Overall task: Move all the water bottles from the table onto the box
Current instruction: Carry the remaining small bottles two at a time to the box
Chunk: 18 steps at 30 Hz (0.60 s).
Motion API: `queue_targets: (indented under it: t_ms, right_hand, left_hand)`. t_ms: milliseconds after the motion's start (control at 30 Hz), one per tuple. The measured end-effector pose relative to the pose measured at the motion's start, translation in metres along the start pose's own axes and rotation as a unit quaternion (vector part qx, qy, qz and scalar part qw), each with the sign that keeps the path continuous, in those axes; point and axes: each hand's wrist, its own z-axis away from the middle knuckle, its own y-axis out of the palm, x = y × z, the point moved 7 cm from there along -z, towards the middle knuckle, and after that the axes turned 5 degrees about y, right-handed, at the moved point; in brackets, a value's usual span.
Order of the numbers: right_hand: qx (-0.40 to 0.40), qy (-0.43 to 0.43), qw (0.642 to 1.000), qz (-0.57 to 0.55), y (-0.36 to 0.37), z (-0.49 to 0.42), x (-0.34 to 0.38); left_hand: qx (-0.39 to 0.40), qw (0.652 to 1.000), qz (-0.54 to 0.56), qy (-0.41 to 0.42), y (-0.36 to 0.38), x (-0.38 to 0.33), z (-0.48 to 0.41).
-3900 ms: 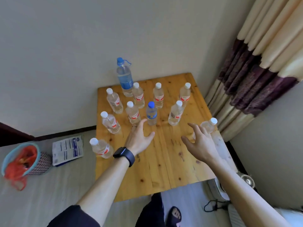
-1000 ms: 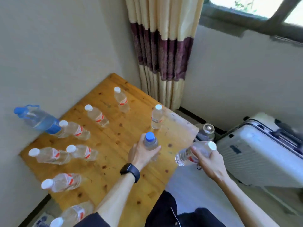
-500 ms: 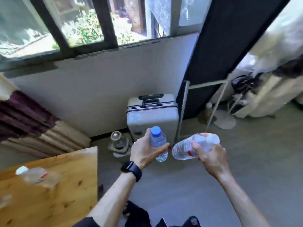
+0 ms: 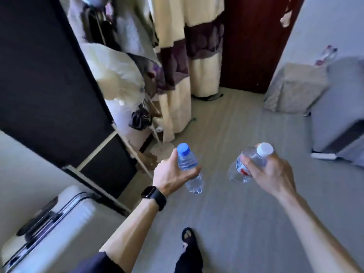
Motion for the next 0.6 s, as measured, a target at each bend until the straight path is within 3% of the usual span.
queue_targets:
  t_ms: [200,600]
  right_hand:
    - [-0.091,0.035,0.995,0.027,-0.069,-0.097,-0.026]
    - [-0.172,0.128,0.976,0.041,-0.144,-0.247,-0.082]
  left_hand:
    - [0.037,0.990,-0.055,0.127,0.034,-0.095,-0.130]
    - [0.100,0.963,-0.065,0.242,0.119,-0.237,-0.326]
